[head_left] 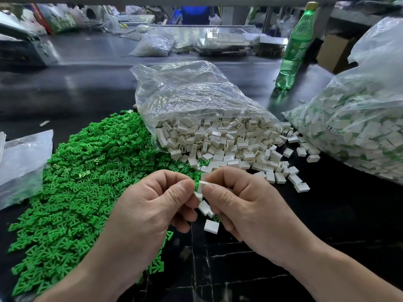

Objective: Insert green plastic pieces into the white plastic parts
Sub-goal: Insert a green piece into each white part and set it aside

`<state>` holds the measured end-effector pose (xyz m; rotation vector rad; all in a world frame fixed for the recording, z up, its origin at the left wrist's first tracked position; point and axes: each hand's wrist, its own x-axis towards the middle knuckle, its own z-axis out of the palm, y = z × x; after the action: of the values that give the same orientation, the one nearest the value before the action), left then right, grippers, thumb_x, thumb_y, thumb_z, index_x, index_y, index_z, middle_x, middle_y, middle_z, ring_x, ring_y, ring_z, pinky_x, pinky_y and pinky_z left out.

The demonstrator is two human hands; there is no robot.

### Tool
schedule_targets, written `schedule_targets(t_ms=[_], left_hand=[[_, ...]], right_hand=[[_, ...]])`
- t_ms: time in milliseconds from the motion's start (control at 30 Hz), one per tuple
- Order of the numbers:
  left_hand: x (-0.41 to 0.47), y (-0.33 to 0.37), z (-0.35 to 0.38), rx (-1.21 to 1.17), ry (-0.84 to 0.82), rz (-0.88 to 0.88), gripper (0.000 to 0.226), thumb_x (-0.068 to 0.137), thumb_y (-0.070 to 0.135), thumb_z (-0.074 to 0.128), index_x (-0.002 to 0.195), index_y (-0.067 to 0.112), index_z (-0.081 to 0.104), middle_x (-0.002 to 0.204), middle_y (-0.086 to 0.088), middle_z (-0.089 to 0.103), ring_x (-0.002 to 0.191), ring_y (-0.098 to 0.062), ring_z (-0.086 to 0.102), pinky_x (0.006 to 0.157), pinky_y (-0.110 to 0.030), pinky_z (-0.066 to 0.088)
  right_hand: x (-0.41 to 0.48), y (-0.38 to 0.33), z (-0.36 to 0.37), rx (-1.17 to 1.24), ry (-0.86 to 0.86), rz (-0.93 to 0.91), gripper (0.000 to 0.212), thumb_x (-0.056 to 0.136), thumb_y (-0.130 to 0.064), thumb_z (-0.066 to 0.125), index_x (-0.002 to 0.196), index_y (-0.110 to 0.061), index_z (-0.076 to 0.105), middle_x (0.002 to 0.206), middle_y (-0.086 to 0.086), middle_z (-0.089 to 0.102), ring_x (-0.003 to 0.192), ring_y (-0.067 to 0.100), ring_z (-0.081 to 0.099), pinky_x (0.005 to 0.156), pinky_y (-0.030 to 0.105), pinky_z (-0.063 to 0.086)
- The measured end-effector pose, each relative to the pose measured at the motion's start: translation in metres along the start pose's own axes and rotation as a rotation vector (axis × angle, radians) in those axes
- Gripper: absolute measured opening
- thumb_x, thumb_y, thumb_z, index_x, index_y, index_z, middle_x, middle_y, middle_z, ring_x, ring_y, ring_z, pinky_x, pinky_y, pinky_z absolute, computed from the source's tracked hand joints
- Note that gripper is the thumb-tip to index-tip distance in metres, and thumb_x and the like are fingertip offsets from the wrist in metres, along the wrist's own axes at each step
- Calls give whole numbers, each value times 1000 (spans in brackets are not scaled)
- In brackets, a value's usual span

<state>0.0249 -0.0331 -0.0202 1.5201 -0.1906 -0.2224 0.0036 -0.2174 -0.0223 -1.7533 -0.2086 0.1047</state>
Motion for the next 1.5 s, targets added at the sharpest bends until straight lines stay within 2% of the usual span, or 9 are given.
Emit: schedule_targets(t_ms=[433, 700, 833, 967, 1033, 1100, 1200, 1300, 1500], left_hand=[[3, 6, -7, 75, -140, -121, 22, 67, 36, 69, 74, 16, 73, 65, -8, 66, 55, -21, 63, 49, -27, 52], [2, -5, -3, -65, -79, -102, 20, 73, 34, 81, 76, 16, 72, 70, -11, 66, 58, -21, 63, 51, -25, 50], [2, -10, 0, -85, -74, -37, 32, 73, 46, 74, 81, 16, 70, 73, -13, 67, 62, -23, 64, 55, -27, 52], [5, -7, -5, -24, -14, 54, 59, 80, 71, 58, 89, 15, 72, 88, -17, 69, 85, -31, 67, 77, -43, 53], [3, -3, -2, -239, -53, 27, 72, 84, 75, 47, 99, 8, 72, 103, -23, 69, 98, -34, 67, 81, -41, 54], [-2, 0, 9, -410, -192, -81, 84, 84, 77, 42, 106, 0, 69, 111, -29, 66, 100, -38, 67, 76, -38, 58], [-10, -2, 22, -419, -216, -114, 83, 82, 76, 48, 89, -3, 72, 106, -30, 69, 98, -42, 69, 68, -45, 61], [-11, 1, 26, -407, -104, -33, 75, 88, 64, 44, 75, -4, 71, 95, -31, 70, 92, -44, 70, 71, -36, 59], [-11, 5, 30, -364, -60, 2, 71, 88, 61, 44, 68, -2, 71, 88, -32, 70, 88, -46, 70, 73, -38, 59]], right_hand=[[1, -3, -15, -148, -206, 94, 20, 99, -42, 61, 91, -24, 66, 62, -12, 51, 51, 4, 43, 46, 24, 36], [-2, -1, 0, -17, -72, 65, 19, 98, -42, 59, 87, -28, 66, 63, -12, 55, 47, 1, 46, 42, 15, 35], [-4, -4, 5, 121, -44, 95, 22, 99, -35, 60, 81, -24, 65, 66, -7, 56, 49, 4, 47, 41, 18, 36], [-4, -12, 5, 226, -126, 170, 24, 99, -29, 60, 75, -27, 64, 65, -4, 57, 46, 8, 45, 38, 22, 34], [-8, -16, 11, 132, -210, 158, 22, 97, -33, 62, 76, -29, 64, 63, -9, 59, 47, 4, 48, 40, 19, 37], [-12, -18, 23, 112, -261, 137, 24, 97, -29, 62, 74, -32, 65, 62, -13, 61, 48, -2, 52, 43, 12, 39], [-16, -19, 35, 88, -256, 129, 27, 99, -24, 57, 76, -36, 67, 65, -17, 63, 54, -8, 58, 49, 7, 40], [-17, -19, 36, 69, -246, 105, 16, 100, -24, 56, 90, -29, 68, 66, -21, 61, 58, -9, 58, 50, 7, 40], [-16, -18, 38, 84, -226, 80, 14, 101, -20, 55, 96, -21, 68, 66, -22, 60, 62, -10, 59, 54, 8, 42]])
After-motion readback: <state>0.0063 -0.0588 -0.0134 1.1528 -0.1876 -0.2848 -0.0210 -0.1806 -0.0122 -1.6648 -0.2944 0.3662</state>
